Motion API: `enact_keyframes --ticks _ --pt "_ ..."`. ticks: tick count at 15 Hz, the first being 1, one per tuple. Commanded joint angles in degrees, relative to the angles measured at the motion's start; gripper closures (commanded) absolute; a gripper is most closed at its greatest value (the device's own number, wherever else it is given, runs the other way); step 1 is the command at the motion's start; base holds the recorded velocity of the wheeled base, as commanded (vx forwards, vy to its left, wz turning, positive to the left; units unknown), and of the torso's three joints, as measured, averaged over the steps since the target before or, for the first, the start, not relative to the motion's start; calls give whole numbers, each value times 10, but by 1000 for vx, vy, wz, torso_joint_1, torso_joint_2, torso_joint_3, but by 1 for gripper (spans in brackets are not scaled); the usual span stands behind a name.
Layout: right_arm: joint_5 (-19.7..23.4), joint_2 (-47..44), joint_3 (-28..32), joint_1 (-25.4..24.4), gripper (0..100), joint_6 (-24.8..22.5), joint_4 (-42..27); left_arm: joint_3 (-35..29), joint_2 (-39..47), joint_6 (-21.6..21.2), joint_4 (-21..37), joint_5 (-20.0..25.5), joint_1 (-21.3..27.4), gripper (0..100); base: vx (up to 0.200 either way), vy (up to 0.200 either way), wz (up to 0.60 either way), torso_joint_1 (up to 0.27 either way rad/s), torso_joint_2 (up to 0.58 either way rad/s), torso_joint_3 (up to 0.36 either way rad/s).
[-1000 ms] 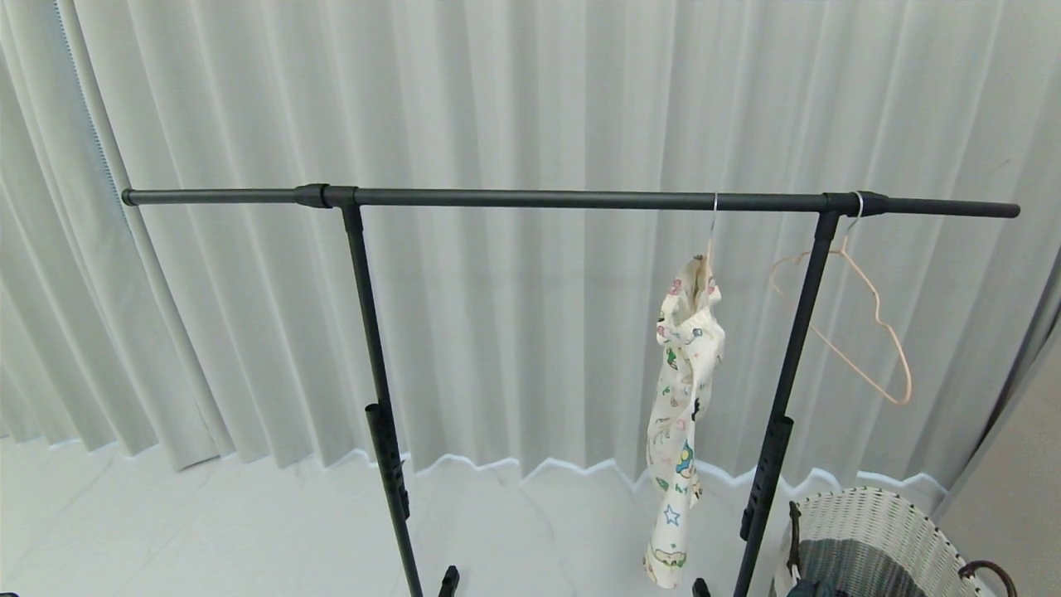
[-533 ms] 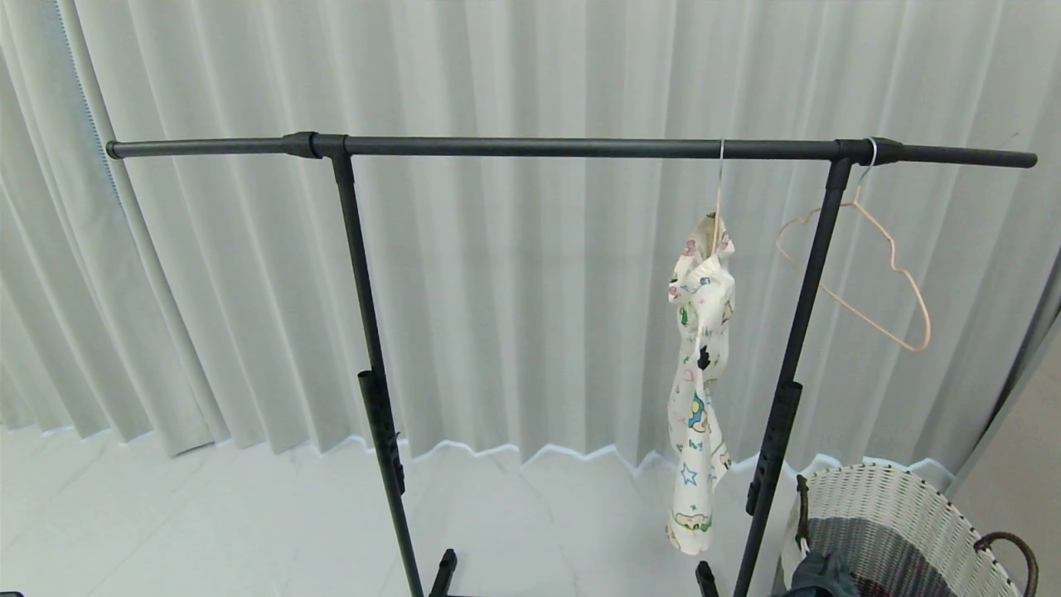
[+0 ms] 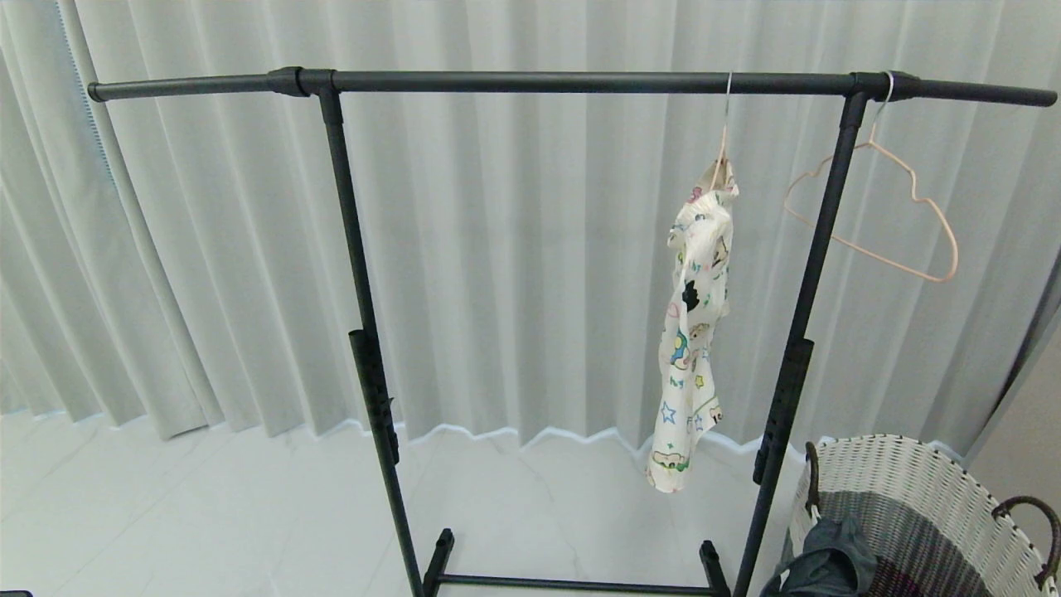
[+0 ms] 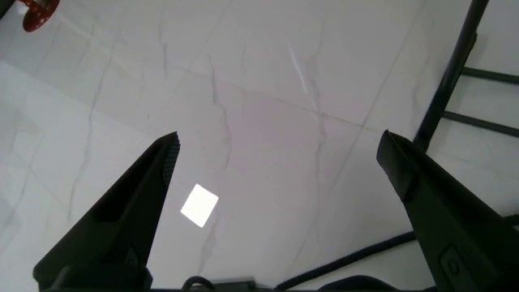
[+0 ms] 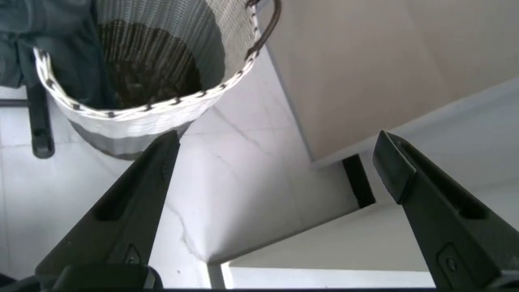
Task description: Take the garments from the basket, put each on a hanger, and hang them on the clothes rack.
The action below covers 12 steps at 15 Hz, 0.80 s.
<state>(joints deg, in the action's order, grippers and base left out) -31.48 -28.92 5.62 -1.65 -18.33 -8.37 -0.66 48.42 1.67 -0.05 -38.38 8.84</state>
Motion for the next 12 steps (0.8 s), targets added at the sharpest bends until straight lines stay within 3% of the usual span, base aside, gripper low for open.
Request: enact_keyframes --ticks 1,5,12 --pt "0 2 0 0 0 1 0 0 1 1 0 0 0 0 0 0 0 -207 388 193" --pt "1 4 0 0 0 1 0 0 0 12 0 1 0 0 0 0 0 -118 277 124" --pt "5 -1 0 -1 0 0 0 0 1 18 0 8 -6 0 200 0 0 -10 25 33"
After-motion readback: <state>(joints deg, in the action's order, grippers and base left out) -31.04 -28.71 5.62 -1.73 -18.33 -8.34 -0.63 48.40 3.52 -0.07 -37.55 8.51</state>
